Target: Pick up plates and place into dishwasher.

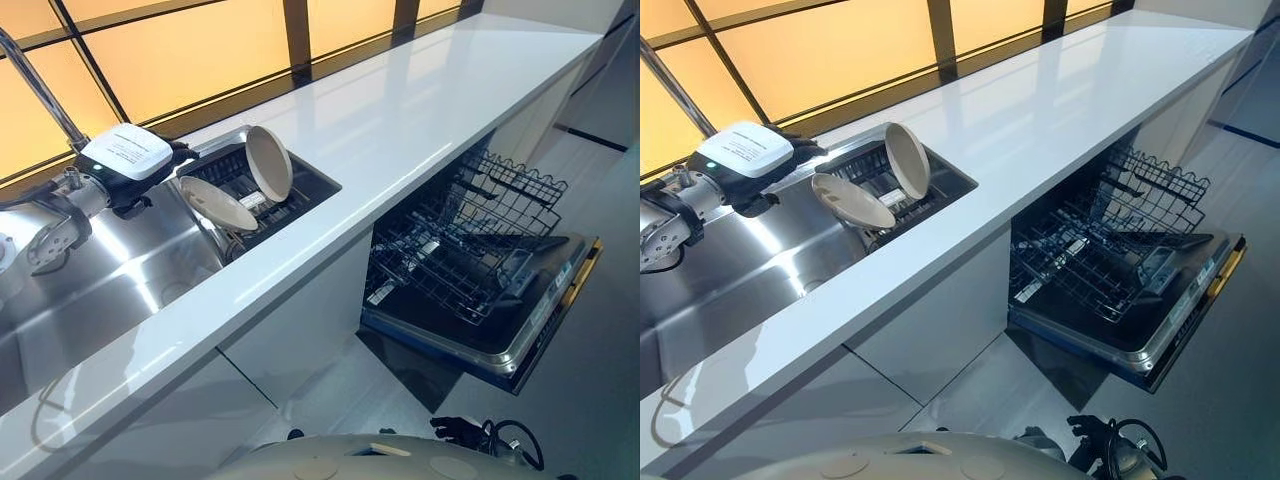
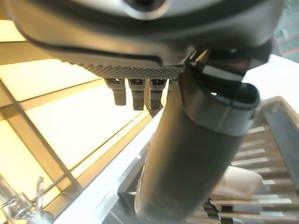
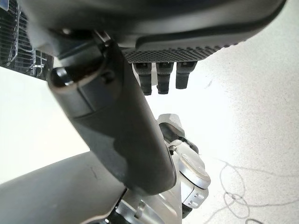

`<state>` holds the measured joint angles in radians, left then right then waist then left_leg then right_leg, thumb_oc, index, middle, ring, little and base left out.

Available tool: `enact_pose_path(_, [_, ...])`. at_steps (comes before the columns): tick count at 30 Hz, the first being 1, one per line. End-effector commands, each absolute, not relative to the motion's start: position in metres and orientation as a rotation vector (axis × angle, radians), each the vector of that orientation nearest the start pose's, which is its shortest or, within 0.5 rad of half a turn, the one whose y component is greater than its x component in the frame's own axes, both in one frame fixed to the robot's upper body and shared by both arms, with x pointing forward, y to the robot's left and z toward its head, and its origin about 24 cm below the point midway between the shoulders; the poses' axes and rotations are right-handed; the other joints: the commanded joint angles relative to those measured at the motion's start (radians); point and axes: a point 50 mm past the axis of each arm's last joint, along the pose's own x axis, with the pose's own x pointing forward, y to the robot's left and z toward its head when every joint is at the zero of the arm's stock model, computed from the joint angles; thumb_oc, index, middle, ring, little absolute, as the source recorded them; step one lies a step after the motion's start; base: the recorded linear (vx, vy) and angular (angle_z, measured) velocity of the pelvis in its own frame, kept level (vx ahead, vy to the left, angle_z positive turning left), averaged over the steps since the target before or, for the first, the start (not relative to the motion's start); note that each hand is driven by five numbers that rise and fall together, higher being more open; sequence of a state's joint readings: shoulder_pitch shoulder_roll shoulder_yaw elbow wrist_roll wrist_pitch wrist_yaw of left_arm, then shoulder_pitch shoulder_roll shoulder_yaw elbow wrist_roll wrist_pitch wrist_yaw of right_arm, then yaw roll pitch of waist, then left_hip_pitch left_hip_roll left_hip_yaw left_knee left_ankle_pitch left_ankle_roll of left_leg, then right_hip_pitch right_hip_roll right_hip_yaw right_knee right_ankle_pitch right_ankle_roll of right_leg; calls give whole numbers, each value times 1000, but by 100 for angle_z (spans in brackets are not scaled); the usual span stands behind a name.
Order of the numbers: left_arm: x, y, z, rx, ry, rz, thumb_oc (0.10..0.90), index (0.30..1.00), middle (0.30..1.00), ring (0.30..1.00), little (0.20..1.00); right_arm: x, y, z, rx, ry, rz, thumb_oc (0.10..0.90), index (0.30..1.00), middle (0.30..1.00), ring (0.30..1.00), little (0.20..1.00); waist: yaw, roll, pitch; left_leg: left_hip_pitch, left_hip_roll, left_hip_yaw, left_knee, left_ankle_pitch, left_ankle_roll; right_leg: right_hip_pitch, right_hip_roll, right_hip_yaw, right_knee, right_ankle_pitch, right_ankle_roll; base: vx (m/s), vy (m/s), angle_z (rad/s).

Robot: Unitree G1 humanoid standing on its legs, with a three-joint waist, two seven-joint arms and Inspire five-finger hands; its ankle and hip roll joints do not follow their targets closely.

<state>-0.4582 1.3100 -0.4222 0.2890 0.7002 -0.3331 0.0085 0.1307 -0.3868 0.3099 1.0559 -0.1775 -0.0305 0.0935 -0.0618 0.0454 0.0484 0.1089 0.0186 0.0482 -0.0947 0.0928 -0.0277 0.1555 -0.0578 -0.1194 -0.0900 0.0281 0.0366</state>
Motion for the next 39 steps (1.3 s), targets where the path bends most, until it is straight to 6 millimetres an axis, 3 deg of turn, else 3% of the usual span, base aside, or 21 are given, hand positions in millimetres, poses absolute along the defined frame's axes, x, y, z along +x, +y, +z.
enact_pose_path(1, [307, 318, 263, 2077, -219, -6, 800, 900, 900, 900, 900, 105, -252, -143, -566, 1076, 296, 800, 900, 900, 900, 900, 4, 29, 18, 42, -73, 83, 25, -171, 65, -77, -3, 37, 82, -35, 82, 11, -6, -6])
enact_pose_path(17, [318, 309, 238, 2085, -117, -110, 800, 900, 900, 900, 900, 102, -256, -145, -571, 1084, 283, 800, 900, 900, 900, 900, -13, 33, 27, 42, -71, 93, 24, -166, 62, -73, 13, 46, 75, -40, 72, 7, -3, -2])
enact_pose_path(25, [323, 313, 233, 2091, -118, -50, 800, 900, 900, 900, 900, 100, -257, -145, -573, 1090, 286, 800, 900, 900, 900, 900, -20, 34, 29, 43, -70, 95, 24, -165, 60, -71, 18, 51, 74, -41, 69, 11, -3, -2])
enact_pose_path(39, [330, 314, 207, 2156, -46, -40, 800, 900, 900, 900, 900, 101, -257, -146, -578, 1091, 287, 800, 900, 900, 900, 900, -32, 38, 38, 39, -72, 94, 24, -163, 60, -77, 23, 65, 77, -42, 67, 1, 1, 0])
